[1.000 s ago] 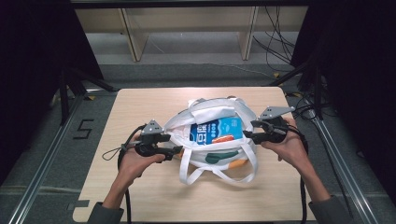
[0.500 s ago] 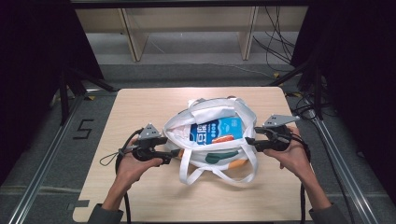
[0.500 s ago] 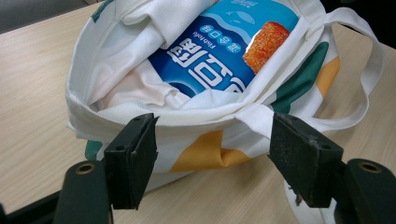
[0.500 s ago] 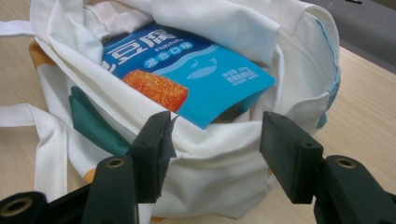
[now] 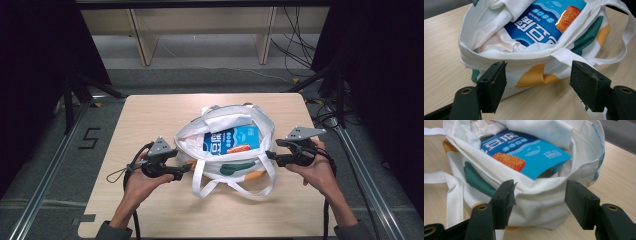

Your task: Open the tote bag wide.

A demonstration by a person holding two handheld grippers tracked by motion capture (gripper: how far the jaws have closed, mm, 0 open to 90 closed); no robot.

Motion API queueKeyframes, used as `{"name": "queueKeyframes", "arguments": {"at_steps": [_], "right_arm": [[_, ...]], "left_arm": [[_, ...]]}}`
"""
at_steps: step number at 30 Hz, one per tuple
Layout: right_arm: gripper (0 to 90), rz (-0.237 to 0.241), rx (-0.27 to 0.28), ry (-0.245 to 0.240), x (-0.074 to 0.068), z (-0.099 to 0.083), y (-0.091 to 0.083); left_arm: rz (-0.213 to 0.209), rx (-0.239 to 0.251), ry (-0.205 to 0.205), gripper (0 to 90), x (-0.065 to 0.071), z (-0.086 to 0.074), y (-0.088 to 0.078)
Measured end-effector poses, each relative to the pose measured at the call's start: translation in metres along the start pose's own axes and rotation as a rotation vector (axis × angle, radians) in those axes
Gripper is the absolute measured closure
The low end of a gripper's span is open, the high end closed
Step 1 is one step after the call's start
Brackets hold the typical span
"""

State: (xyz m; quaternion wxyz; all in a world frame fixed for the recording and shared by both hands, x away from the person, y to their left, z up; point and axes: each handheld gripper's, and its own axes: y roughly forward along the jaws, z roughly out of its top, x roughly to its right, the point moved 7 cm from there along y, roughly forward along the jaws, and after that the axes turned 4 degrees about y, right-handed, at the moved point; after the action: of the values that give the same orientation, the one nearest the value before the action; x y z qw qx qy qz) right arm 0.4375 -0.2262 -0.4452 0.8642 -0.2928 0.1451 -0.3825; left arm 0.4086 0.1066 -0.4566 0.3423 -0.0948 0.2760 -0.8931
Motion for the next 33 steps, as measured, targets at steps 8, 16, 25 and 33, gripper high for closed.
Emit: {"name": "queueKeyframes", "arguments": {"at_steps": [8,16,25,33], "right_arm": [[35.5,-0.004,0.003,0.032,-0.003,-0.01,-0.008],[29.1,-0.031,0.009,-0.003,-0.003,-0.024,-0.013],[27.8,-0.015,-0.002,-0.006,-0.012,-0.04,-0.016],[25.3,-0.012,-0.002,0.008,-0.018,-0.05,-0.018]], "left_arm": [[0.007,-0.012,0.022,27.8,0.004,-0.01,-0.008],[0.007,0.006,-0.015,26.5,0.012,-0.021,-0.008],[0.006,-0.014,0.007,26.7,0.015,-0.034,-0.011],[0.015,0.003,-0.041,24.4,0.026,-0.045,-0.01]]}}
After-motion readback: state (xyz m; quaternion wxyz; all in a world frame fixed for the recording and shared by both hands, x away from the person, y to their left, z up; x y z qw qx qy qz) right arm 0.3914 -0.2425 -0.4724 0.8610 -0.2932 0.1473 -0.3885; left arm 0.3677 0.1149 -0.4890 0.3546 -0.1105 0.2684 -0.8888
